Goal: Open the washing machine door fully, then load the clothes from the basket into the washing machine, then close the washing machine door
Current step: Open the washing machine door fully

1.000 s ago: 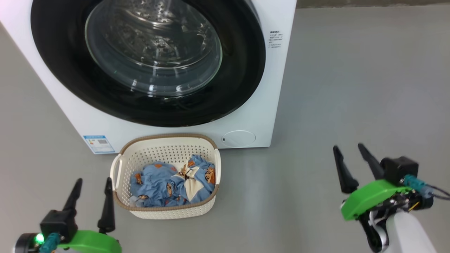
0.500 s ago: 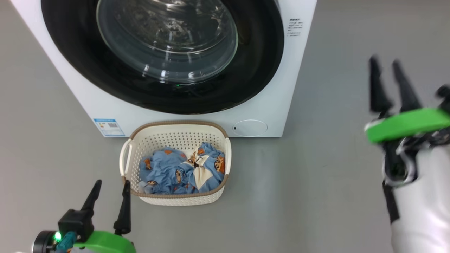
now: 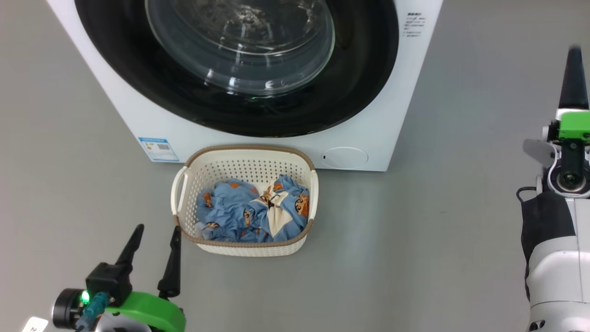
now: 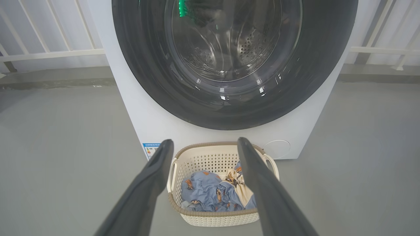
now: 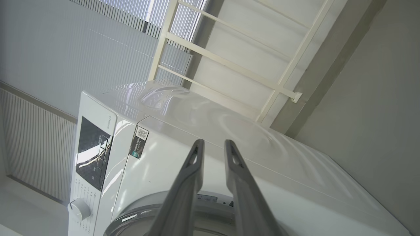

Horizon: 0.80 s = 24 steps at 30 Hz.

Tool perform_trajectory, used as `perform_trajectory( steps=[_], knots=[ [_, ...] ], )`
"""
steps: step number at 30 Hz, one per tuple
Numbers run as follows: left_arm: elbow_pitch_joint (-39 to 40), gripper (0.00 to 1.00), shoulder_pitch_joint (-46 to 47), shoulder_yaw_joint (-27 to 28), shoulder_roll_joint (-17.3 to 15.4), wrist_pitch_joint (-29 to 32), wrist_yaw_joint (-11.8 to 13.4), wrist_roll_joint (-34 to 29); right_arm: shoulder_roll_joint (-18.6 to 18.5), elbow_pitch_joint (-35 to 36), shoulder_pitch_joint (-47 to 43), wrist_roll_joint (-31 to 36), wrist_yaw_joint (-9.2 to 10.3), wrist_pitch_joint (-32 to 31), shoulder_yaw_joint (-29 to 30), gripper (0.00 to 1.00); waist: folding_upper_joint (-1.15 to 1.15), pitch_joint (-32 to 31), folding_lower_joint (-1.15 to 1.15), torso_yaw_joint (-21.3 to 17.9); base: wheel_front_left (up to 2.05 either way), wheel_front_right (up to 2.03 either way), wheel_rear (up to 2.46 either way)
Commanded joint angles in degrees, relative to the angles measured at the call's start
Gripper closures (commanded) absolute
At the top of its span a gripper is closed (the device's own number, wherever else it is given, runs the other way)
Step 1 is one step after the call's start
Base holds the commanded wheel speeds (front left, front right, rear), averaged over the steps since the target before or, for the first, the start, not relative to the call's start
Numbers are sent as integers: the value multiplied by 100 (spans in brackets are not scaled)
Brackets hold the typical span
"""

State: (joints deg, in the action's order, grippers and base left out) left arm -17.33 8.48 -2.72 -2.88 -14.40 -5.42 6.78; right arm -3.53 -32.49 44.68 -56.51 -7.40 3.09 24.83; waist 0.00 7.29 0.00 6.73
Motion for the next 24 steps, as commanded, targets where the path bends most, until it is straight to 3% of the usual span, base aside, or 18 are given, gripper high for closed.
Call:
perform_trajectory(
  steps=[1, 9, 17, 24],
  knots=[
    [98, 0, 218, 151, -80, -60, -36, -69, 64, -31, 266, -269, -9, -24, -17, 100, 0, 63, 0, 66, 0, 0, 0],
    [73, 0, 383, 40, -49, -60, -63, -52, 65, -828, 681, -1178, -9, -338, 498, 100, 0, 261, 0, 302, 0, 0, 0],
    [61, 0, 489, -44, -26, -60, -81, -20, -107, -1478, 1453, -1192, -9, -1162, 552, 100, 0, 487, 0, 496, 0, 0, 0],
    [91, 0, 571, -90, -12, -60, -83, 43, -297, -1934, 2206, -1084, -9, -1472, 650, 100, 0, 692, 0, 607, 0, 0, 0]
  ],
)
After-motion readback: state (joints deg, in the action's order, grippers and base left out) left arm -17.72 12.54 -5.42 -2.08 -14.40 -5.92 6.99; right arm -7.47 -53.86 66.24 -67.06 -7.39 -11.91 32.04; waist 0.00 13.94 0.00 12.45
